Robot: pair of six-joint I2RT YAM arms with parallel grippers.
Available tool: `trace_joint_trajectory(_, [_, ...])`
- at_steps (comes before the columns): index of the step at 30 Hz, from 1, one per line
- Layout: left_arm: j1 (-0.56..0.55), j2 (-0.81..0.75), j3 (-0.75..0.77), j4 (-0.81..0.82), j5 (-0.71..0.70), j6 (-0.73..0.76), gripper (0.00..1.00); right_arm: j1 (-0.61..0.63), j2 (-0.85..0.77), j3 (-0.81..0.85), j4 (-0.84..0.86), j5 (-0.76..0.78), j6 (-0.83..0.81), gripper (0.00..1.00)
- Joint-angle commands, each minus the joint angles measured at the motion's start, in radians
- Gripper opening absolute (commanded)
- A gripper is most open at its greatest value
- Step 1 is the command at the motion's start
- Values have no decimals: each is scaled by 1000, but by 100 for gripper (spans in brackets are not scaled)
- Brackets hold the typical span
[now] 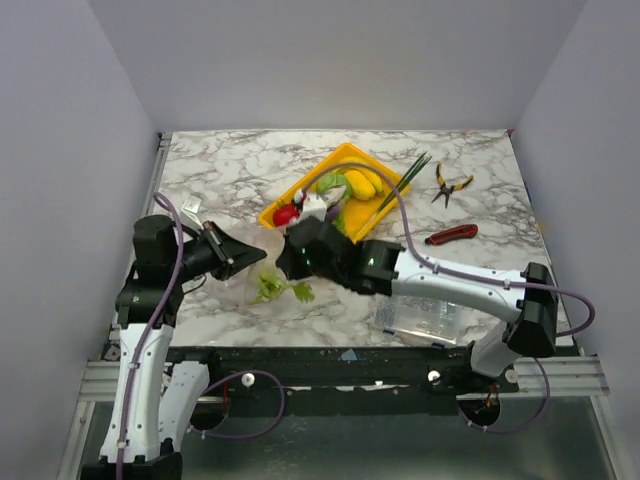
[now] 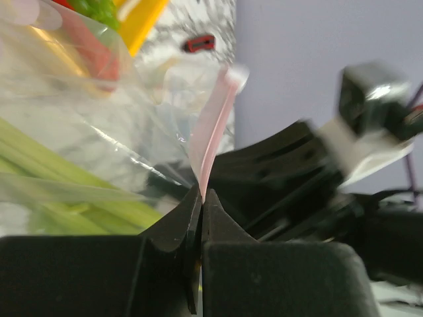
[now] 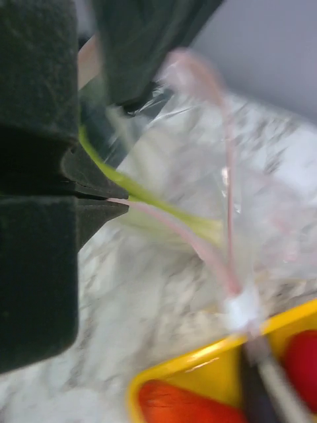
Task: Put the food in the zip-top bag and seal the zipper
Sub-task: Place the fake vegetable in the zipper food storage bag.
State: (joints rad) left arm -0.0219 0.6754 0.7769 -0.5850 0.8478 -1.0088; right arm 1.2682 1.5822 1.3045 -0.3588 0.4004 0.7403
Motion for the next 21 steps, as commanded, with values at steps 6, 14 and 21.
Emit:
trace_joint_trajectory(6, [82,20,454,-409,-244,190,0,-192,366,1094,-626,-429,-211,0])
trace_joint_trajectory(14, [90,33,314,-300,-208,184,0,-194,320,788,-394,-405,-221,0])
trace_joint_trajectory(21, [91,-17,516,-311,-437,266,0,-194,144,607,-72,-404,-225,0])
